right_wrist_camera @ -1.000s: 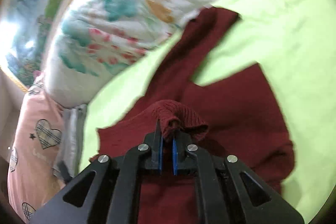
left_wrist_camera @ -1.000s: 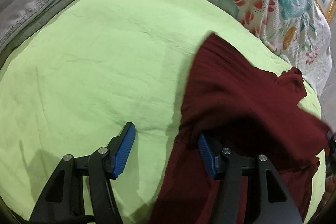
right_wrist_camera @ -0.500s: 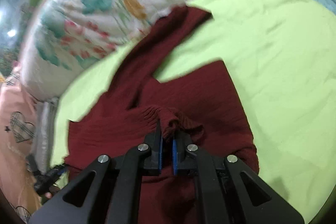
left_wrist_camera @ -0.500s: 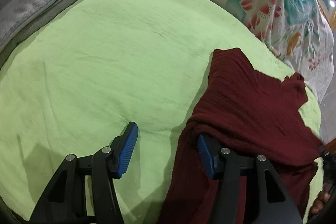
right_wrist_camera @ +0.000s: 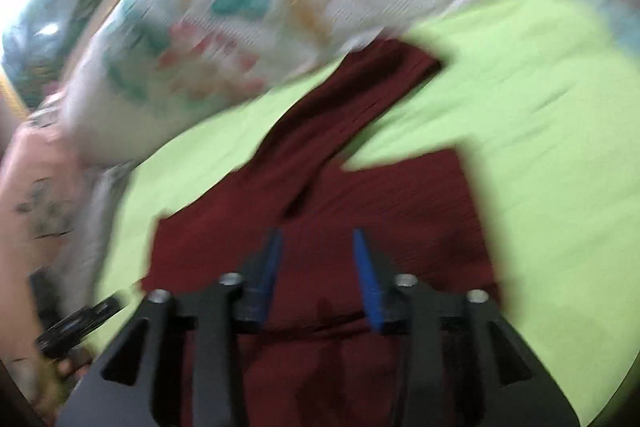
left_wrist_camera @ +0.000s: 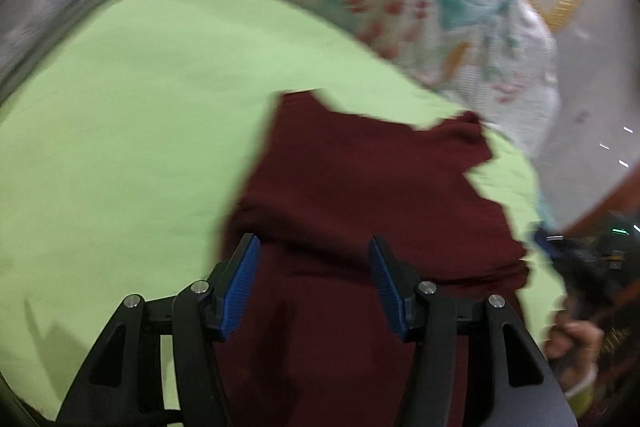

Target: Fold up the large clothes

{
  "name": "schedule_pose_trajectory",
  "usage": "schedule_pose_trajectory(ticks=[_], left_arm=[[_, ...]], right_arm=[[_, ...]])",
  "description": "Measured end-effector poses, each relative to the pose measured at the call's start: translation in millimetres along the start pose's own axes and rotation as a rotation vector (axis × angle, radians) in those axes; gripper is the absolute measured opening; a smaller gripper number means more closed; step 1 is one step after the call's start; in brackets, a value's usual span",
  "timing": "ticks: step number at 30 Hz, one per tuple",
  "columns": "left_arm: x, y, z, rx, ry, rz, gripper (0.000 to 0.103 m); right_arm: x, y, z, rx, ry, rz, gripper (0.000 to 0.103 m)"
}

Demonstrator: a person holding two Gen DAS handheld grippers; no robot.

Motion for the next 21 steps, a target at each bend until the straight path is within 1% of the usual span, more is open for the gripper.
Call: schedule_pose_trajectory(ticks=[1, 3, 4, 5, 6, 7, 8, 9, 11, 12, 14, 16, 18, 20, 21], left_arm=[[-3.8, 7.8, 11.2, 0.012, 0.019, -0.004, 0.056], [-10.6, 29.3, 29.5, 0.027, 0.077, -0.016, 0.057], [-12.6, 41.1, 33.2, 0.022, 0.092, -0.028, 0.057], [-13.8, 52.1, 30.5, -0.003, 0.094, -0.044, 0.057], [-14.3, 66.4, 19.3, -0.066, 0.085, -0.069, 0.057], [-13.0, 75.4, 9.3, -0.115, 0.076, -0.090, 0.056], [-11.4, 83.9, -5.0, -0.179, 0.068, -0.118, 0.049], [-9.8, 87.8, -16.1, -0.207, 0.060, -0.133, 0.040], [-12.8, 81.2, -20.3, -0.175, 0.025, -0.118, 0.039], [-17.4, 76.8, -14.4, -0.169, 0.012, -0.109, 0.039], [-28.5, 75.1, 9.2, -0.144, 0.053, -0.093, 0.041], [-41.3, 81.3, 45.5, -0.106, 0.128, -0.094, 0.047], [-56.0, 96.9, 84.4, -0.094, 0.221, -0.095, 0.059], [-72.9, 125.2, 127.0, -0.101, 0.319, -0.098, 0.067], [-77.4, 135.3, 141.5, -0.105, 0.350, -0.098, 0.068]], right_arm=[[5.8, 15.1, -1.7, -0.006, 0.006, -0.052, 0.041], [11.3, 33.6, 1.6, 0.024, 0.002, -0.098, 0.041], [12.8, 37.4, 6.6, 0.028, 0.012, -0.111, 0.041], [15.0, 41.4, 17.7, 0.040, 0.039, -0.135, 0.041], [15.1, 42.5, 28.8, 0.072, 0.058, -0.145, 0.041], [14.2, 40.4, 39.0, 0.106, 0.071, -0.139, 0.040], [9.3, 33.5, 50.2, 0.136, 0.090, -0.120, 0.040], [4.5, 26.2, 56.5, 0.144, 0.101, -0.102, 0.041], [-8.6, 10.7, 68.9, 0.182, 0.118, -0.059, 0.041], [-15.8, 4.8, 72.9, 0.180, 0.130, -0.037, 0.041], [-31.8, -0.4, 77.6, 0.136, 0.170, -0.011, 0.041], [-49.7, 2.6, 81.9, 0.121, 0.194, -0.003, 0.041], [-62.8, 7.4, 78.1, 0.103, 0.184, 0.016, 0.041], [-70.1, 13.1, 77.4, 0.091, 0.183, 0.015, 0.041], [-72.6, 14.4, 77.8, 0.080, 0.184, 0.012, 0.041]])
Point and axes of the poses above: each gripper's, at about its wrist camera, not at the fingertips, and y roughly the way its jaws point, z to its right, x to its underside, the point moved 6 cm from there along y, roughly the way its jaws point, and after that the axes turned 7 degrees about x, right-handed, at the moved point
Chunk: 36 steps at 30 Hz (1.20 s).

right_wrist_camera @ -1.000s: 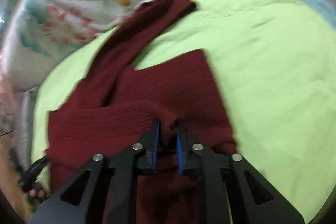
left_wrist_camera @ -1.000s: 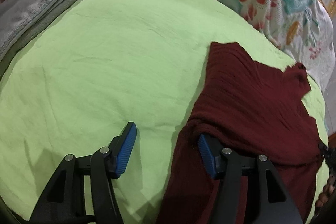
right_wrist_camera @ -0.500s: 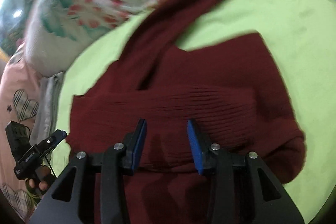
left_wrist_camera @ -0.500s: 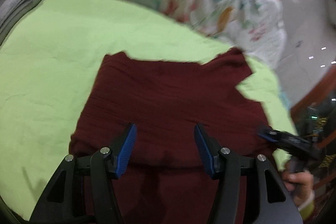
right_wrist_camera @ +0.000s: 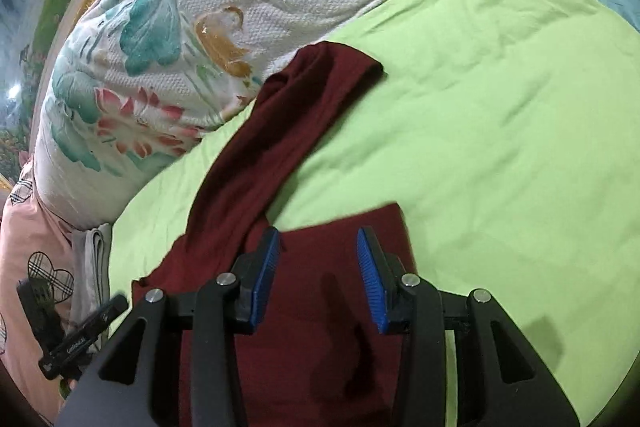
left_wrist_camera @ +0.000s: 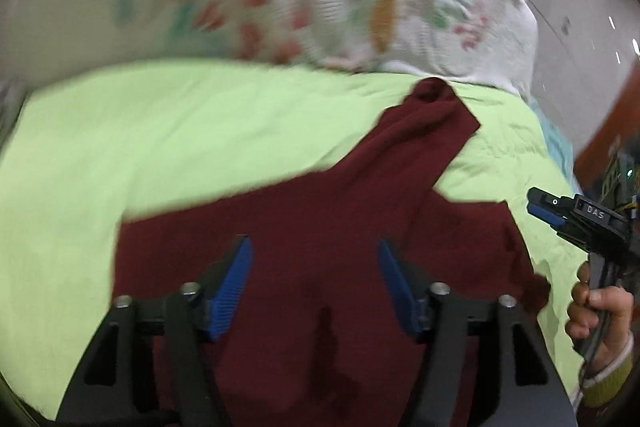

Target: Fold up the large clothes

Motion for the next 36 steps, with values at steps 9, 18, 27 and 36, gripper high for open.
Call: schedule_pose_trajectory(ticks=[9, 18, 27, 36], left_arm=[[-89.6, 109.0, 95.9, -0.060, 0.300, -0.033, 0.071], [-100.0, 201.0, 134.5, -0.131, 0.524, -0.110, 0.002], [-109.7, 129.2, 77.3, -0.077, 0.391, 0.044, 0.003], [-108.1, 62.4, -96.9, -0.140, 0.002, 0.077, 0.003]], right_arm=[[-15.8, -1.0, 6.1, -0.078, 0.029, -0.010, 0.042], [-34.8, 10.3, 25.1, -0.103, 0.055, -0.008, 0.042], [-48.2, 11.1, 29.0, -0.106, 0.046, 0.004, 0.042], [-56.4, 45.9, -17.5, -0.163, -0.004, -0.052, 0.042]])
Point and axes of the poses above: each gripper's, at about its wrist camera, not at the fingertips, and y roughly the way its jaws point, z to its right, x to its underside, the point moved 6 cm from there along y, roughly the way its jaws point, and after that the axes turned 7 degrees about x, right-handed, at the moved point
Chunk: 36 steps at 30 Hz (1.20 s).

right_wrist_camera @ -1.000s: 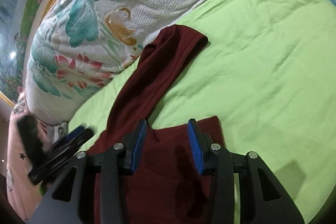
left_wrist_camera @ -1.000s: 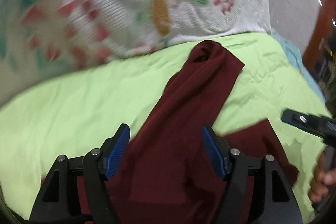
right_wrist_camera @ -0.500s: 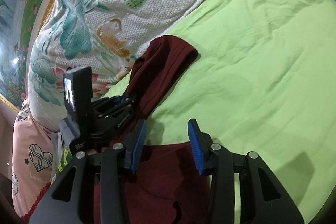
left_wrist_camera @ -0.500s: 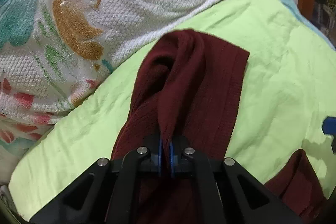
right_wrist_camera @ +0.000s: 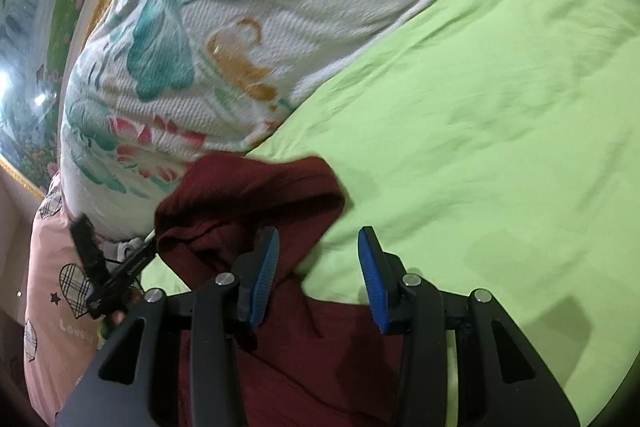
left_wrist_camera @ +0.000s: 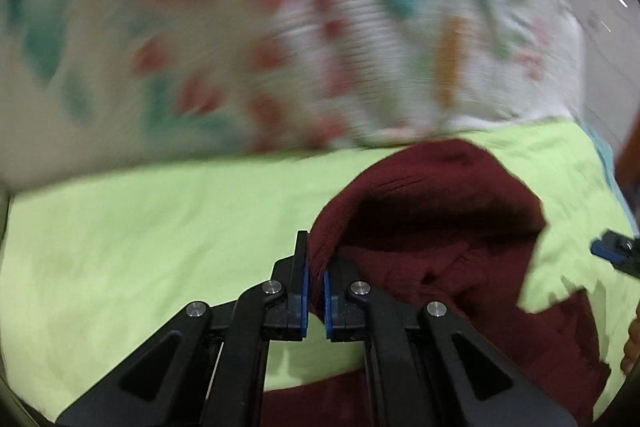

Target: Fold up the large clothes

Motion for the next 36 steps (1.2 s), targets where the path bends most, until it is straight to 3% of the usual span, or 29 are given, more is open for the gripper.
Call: schedule_pose_trajectory(ticks=[3, 7, 9, 15, 19, 20, 22, 25, 26, 27, 28, 29, 32, 33, 34, 36], left_arm=[[8.3, 5.7, -49.9, 0.004, -0.140, -0.013, 0.003], [20.6, 9.4, -81.8, 0.013, -0.204, -0.024, 0.003], [24.2, 10.8, -85.4, 0.016, -0.213, -0.029, 0.004], [27.8, 15.5, -68.0, 0.021, -0.171, -0.040, 0.004], [25.7, 17.7, -62.6, 0.027, -0.177, -0.045, 0.004], [26.0, 17.0, -64.7, 0.030, -0.185, -0.046, 0.004], [27.4, 17.8, -67.2, 0.031, -0.202, -0.050, 0.004], [29.2, 22.7, -67.7, 0.029, -0.210, -0.055, 0.004], [29.9, 23.8, -68.5, 0.030, -0.214, -0.057, 0.004], [30.5, 25.0, -69.5, 0.033, -0.219, -0.061, 0.004], [30.9, 25.0, -71.1, 0.036, -0.224, -0.062, 0.004], [31.5, 25.3, -72.6, 0.039, -0.233, -0.062, 0.004], [31.9, 26.3, -74.4, 0.051, -0.247, -0.061, 0.004], [31.9, 27.1, -74.6, 0.050, -0.248, -0.060, 0.004], [31.8, 28.0, -75.0, 0.050, -0.249, -0.060, 0.004], [32.0, 29.5, -76.5, 0.052, -0.260, -0.056, 0.004]], right_arm=[[-5.5, 18.9, -19.8, -0.025, -0.030, -0.026, 0.042], [-20.2, 40.8, -42.0, -0.038, -0.060, -0.026, 0.042], [-30.0, 58.2, -50.0, -0.060, -0.044, -0.036, 0.042], [-21.0, 113.7, -69.1, 0.017, -0.068, -0.182, 0.042], [-12.8, 116.5, -79.2, 0.058, -0.143, -0.160, 0.042], [-9.0, 120.7, -80.6, 0.028, -0.132, -0.197, 0.037], [-0.5, 122.9, -91.9, -0.061, -0.137, -0.242, 0.010], [25.8, 111.8, -138.8, -0.284, -0.236, -0.326, 0.010], [34.8, 107.4, -154.1, -0.355, -0.268, -0.364, 0.015], [37.4, 103.5, -160.3, -0.358, -0.294, -0.362, 0.022], [35.1, 100.6, -160.9, -0.342, -0.302, -0.341, 0.044], [28.3, 96.0, -157.3, -0.341, -0.283, -0.303, 0.053], [-11.1, 78.6, -119.2, -0.318, -0.119, -0.122, 0.053], [-21.7, 78.6, -104.9, -0.263, -0.082, -0.090, 0.053], [-33.2, 84.3, -87.9, -0.153, -0.070, -0.065, 0.053], [-41.2, 99.5, -71.0, 0.008, -0.126, -0.066, 0.053]])
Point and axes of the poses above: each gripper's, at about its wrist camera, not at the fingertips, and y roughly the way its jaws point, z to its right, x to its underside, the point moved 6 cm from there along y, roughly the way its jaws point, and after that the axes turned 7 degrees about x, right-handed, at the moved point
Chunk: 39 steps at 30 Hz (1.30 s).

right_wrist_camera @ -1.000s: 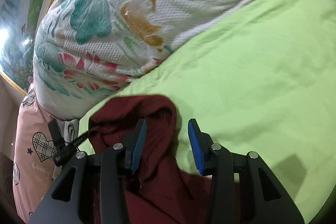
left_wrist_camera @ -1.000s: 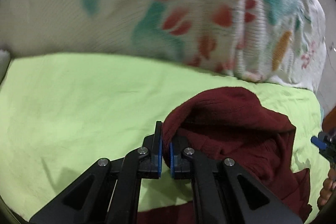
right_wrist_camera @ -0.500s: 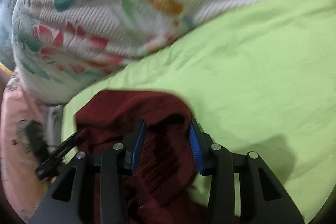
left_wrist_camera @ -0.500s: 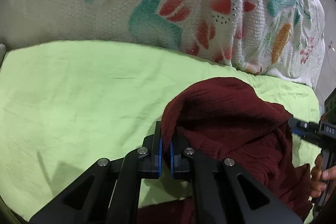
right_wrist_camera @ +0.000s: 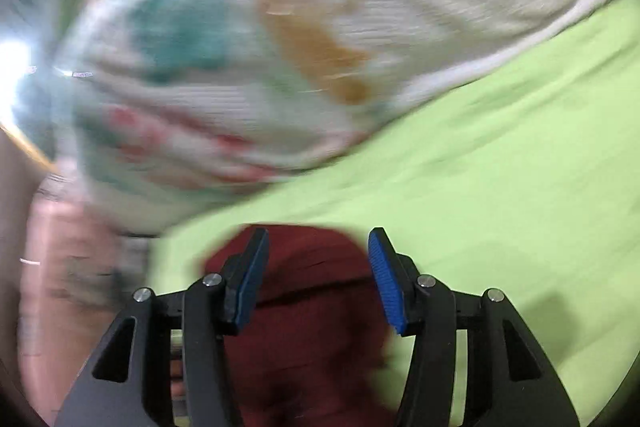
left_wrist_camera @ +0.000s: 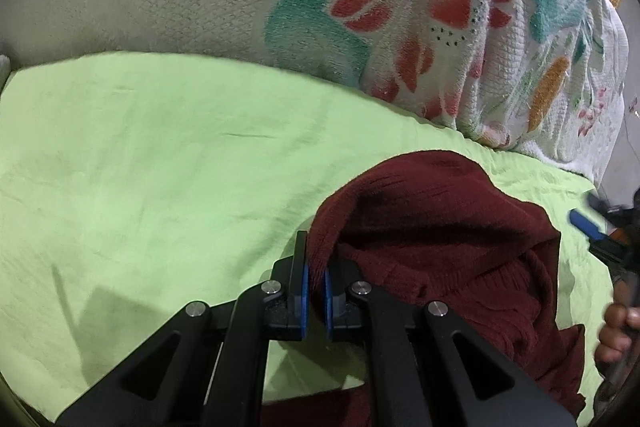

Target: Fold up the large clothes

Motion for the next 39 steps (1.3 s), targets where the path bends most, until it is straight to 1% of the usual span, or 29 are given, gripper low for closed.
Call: schedule_pose_trajectory(ticks=[1, 2, 5, 7, 8, 9, 10, 11, 12, 13, 16, 17, 19, 20, 22, 23, 25, 27, 30, 33, 35, 36, 37, 39], left_arm=[[0.1, 1.1, -0.5, 0.004, -0.004, -0.001, 0.004], [0.3, 1.9, -1.0, 0.007, -0.005, -0.002, 0.004], [0.5, 5.3, -0.7, 0.012, 0.001, -0.009, 0.004], [-0.4, 5.9, 0.4, 0.015, 0.008, -0.012, 0.004], [-1.1, 6.4, 1.5, 0.014, 0.012, -0.014, 0.004], [-2.2, 7.1, 3.4, 0.013, 0.017, -0.017, 0.004], [-3.8, 7.4, 6.1, 0.013, 0.021, -0.020, 0.004], [-5.4, 6.9, 8.4, 0.013, 0.025, -0.020, 0.004], [-8.0, 3.9, 12.3, 0.017, 0.031, -0.016, 0.004], [-10.4, -1.0, 17.0, 0.027, 0.038, -0.007, 0.004], [-15.1, -29.7, 38.4, 0.079, 0.082, 0.037, 0.004], [-14.1, -42.2, 47.1, 0.098, 0.106, 0.050, 0.004], [-6.2, -68.1, 63.9, 0.125, 0.159, 0.073, 0.004], [1.3, -81.5, 71.8, 0.142, 0.188, 0.082, 0.004], [21.5, -105.9, 84.0, 0.165, 0.237, 0.092, 0.004], [35.1, -117.5, 88.3, 0.178, 0.256, 0.094, 0.004], [63.3, -136.9, 93.2, 0.201, 0.285, 0.090, 0.004], [92.5, -149.3, 95.8, 0.194, 0.330, 0.089, 0.004], [130.6, -155.7, 93.9, 0.182, 0.379, 0.049, 0.004], [160.1, -155.6, 79.4, 0.145, 0.382, -0.004, 0.006], [178.1, -157.6, 69.7, 0.148, 0.367, -0.044, 0.006], [187.2, -160.6, 66.2, 0.158, 0.359, -0.058, 0.007], [195.4, -164.3, 62.8, 0.167, 0.348, -0.069, 0.008], [209.4, -172.7, 55.0, 0.190, 0.319, -0.085, 0.008]], right_arm=[[-1.0, 8.6, 4.4, 0.042, -0.024, -0.020, 0.053], [0.7, 21.8, 5.7, 0.042, -0.046, -0.064, 0.053], [5.2, 50.2, 0.9, -0.071, -0.028, -0.177, 0.053], [6.4, 62.5, -5.6, -0.106, -0.038, -0.209, 0.053], [8.3, 67.6, -7.3, -0.102, -0.045, -0.225, 0.048], [9.8, 73.8, -10.1, -0.085, -0.059, -0.244, 0.039], [11.5, 75.1, -10.0, -0.085, -0.073, -0.261, 0.009], [13.4, 76.1, -14.2, -0.099, -0.075, -0.277, 0.009], [13.0, 70.6, -17.2, -0.090, -0.082, -0.259, 0.009], [12.0, 60.3, -21.5, -0.081, -0.094, -0.224, 0.009], [9.2, 14.5, -35.9, -0.146, -0.089, -0.117, 0.009], [10.0, -8.6, -38.6, -0.152, -0.098, -0.076, 0.009], [18.3, -49.0, -40.2, -0.163, -0.116, -0.019, 0.009], [24.8, -62.6, -41.8, -0.170, -0.121, -0.005, 0.009], [47.9, -93.7, -42.5, -0.195, -0.133, 0.014, 0.009], [64.9, -105.8, -42.4, -0.202, -0.140, 0.013, 0.009], [98.7, -124.2, -38.8, -0.187, -0.160, 0.005, 0.009], [130.2, -130.3, -40.3, -0.172, -0.196, -0.003, 0.009], [181.0, -133.4, -42.0, -0.144, -0.226, -0.058, 0.015], [223.8, -133.5, -47.7, -0.166, -0.236, -0.129, 0.023], [246.1, -135.3, -47.1, -0.170, -0.235, -0.185, 0.024], [250.5, -137.2, -45.2, -0.159, -0.228, -0.193, 0.024], [252.6, -140.8, -43.5, -0.154, -0.223, -0.192, 0.024], [245.2, -152.3, -41.4, -0.151, -0.200, -0.165, 0.024]])
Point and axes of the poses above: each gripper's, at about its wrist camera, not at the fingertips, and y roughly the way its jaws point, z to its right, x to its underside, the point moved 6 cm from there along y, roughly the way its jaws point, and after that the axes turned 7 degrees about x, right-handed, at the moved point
